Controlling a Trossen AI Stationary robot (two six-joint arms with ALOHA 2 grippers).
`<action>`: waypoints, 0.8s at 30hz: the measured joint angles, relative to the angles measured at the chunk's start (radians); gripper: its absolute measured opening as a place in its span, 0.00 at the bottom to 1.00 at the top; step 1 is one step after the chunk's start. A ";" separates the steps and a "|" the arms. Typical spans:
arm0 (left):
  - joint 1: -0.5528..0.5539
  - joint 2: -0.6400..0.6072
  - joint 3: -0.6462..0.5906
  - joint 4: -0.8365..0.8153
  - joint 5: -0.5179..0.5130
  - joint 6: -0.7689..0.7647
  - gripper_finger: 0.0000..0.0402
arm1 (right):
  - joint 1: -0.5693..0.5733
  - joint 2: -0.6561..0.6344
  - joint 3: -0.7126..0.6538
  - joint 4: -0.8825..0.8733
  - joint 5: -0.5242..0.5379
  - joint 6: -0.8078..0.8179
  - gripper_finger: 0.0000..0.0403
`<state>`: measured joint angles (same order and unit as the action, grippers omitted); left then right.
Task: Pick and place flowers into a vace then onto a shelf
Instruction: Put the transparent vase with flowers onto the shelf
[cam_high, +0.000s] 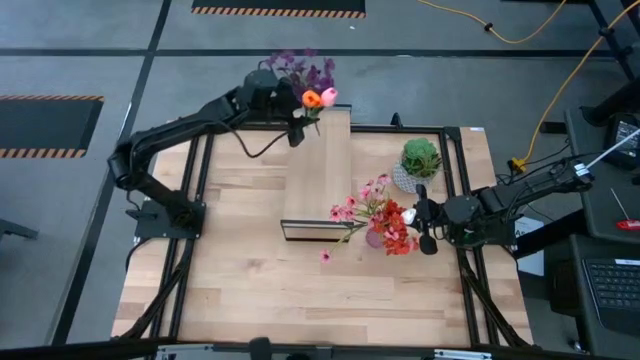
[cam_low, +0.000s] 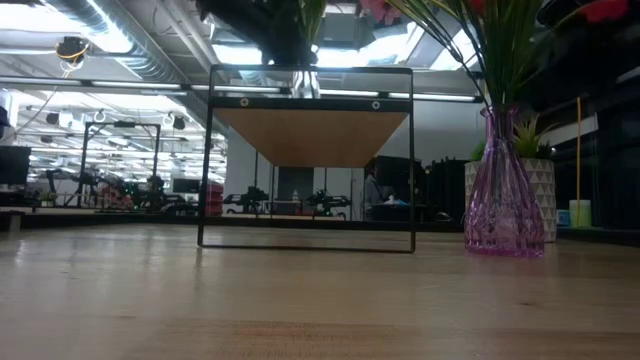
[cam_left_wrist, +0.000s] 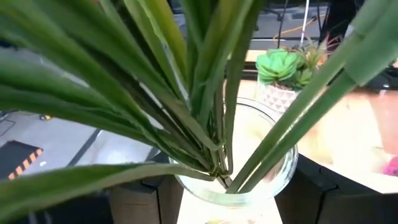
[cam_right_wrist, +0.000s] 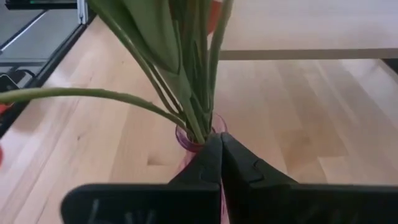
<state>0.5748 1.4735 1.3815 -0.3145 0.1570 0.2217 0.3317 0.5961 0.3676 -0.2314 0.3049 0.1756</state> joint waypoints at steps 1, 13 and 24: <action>0.004 0.010 0.007 0.004 0.001 0.006 0.47 | 0.000 0.000 0.000 0.001 0.000 0.002 0.00; 0.017 0.065 0.010 0.035 0.038 -0.004 0.47 | 0.000 0.005 0.000 0.003 0.001 0.002 0.00; 0.030 0.117 0.009 0.066 0.049 -0.009 0.47 | 0.000 0.005 0.000 0.003 0.001 0.000 0.00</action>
<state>0.6049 1.5902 1.3907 -0.2487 0.2060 0.2129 0.3313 0.6006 0.3676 -0.2283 0.3059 0.1758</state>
